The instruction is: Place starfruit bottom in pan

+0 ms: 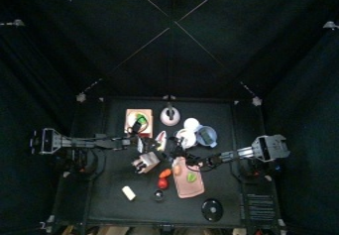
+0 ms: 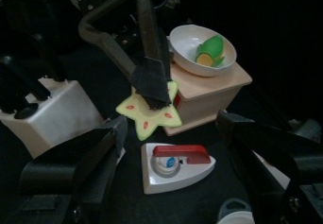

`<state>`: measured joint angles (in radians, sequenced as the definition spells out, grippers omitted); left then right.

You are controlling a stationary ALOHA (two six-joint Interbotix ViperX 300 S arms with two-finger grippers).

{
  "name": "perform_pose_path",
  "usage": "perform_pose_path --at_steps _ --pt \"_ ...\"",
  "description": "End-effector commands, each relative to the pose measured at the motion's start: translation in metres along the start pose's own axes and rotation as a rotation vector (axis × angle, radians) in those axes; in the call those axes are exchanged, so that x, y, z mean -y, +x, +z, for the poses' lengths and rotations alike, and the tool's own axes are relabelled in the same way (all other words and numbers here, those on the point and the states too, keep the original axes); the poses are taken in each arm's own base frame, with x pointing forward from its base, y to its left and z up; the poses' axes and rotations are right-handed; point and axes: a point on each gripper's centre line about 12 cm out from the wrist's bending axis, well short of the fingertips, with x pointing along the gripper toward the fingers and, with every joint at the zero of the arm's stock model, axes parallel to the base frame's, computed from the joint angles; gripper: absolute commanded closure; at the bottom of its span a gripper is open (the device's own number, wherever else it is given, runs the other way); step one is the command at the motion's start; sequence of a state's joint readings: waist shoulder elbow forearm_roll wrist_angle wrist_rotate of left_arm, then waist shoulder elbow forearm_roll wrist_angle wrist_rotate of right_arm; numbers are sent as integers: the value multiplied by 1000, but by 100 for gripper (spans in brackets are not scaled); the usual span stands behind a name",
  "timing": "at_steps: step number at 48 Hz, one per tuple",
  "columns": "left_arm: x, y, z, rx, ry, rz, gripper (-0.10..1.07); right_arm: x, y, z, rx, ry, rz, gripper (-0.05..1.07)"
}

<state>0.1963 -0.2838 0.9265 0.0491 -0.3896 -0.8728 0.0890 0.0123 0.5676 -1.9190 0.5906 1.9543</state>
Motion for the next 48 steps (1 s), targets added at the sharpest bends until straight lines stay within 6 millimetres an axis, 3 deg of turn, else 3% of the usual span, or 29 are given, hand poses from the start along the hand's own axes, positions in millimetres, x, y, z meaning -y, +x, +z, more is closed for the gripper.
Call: perform_pose_path --at_steps 1,10,17,28,33,48 --pt "5 -3 6 21 4 -20 27 7 -15 21 51 50 -8 -2" --pt "17 -27 19 36 44 -33 28 22 -42 19 71 101 -72 -2" --pt "20 -52 38 3 118 77 28 37 -55 7 52 133 -138 -2" --pt "16 -103 81 -31 264 401 28 40 -55 1 29 147 -157 -2" --pt "8 -121 90 -19 335 515 28 40 -53 -1 21 147 -161 -2" --pt "-32 -120 77 -39 361 604 27 42 -43 -6 0 147 -178 -2"
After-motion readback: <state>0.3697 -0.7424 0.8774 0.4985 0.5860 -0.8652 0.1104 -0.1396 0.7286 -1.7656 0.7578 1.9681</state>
